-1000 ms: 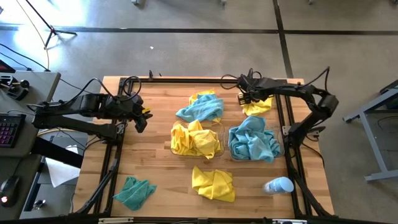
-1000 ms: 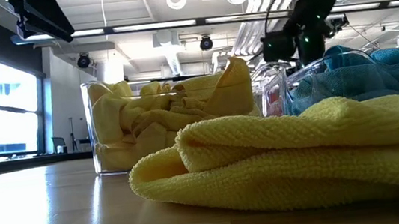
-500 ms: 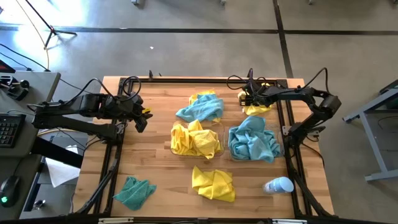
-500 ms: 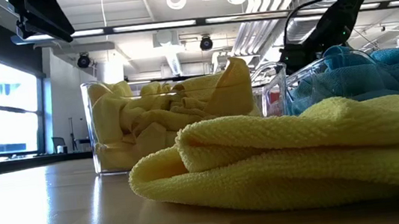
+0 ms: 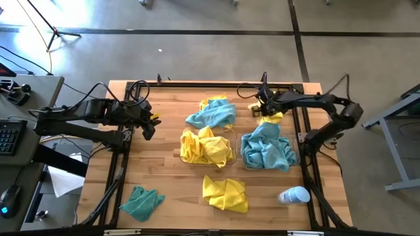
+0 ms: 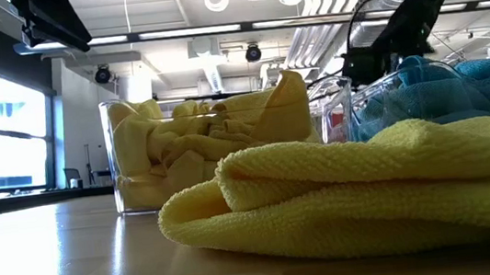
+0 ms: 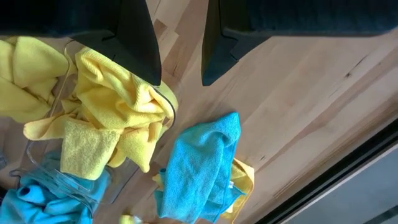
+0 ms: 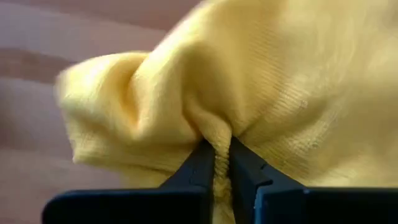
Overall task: Sort microfiber towel by color & place in baskets
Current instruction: Put the yellow microfiber cloth into the left transparent bin
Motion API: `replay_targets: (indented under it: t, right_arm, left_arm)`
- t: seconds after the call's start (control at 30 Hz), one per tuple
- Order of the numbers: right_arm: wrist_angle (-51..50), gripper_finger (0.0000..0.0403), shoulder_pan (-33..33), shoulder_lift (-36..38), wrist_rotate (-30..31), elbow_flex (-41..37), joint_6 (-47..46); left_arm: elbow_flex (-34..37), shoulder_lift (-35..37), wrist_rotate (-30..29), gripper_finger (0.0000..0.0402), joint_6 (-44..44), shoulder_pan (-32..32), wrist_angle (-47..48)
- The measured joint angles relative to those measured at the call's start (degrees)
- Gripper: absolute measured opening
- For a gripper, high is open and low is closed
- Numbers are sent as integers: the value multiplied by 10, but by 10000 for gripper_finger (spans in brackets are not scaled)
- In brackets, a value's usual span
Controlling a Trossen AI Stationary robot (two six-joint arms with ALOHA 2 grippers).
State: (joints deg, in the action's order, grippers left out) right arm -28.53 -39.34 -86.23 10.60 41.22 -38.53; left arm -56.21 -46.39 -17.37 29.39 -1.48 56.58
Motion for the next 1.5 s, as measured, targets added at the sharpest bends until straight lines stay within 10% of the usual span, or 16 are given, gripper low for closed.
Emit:
replay_targets:
  t: [0.57, 1.1, 1.5]
  right_arm:
    - [-201, 3, 258, 126, 221, 320, -86]
    - [-215, 1, 510, -66, 320, 601, -148]
    - [-507, 1, 614, -218, 310, 817, -409]
  left_arm:
    - [0, 0, 0, 101, -75, 0, 1]
    - [0, 0, 39, 101, -91, 0, 2]
    - [0, 0, 51, 101, -91, 0, 15]
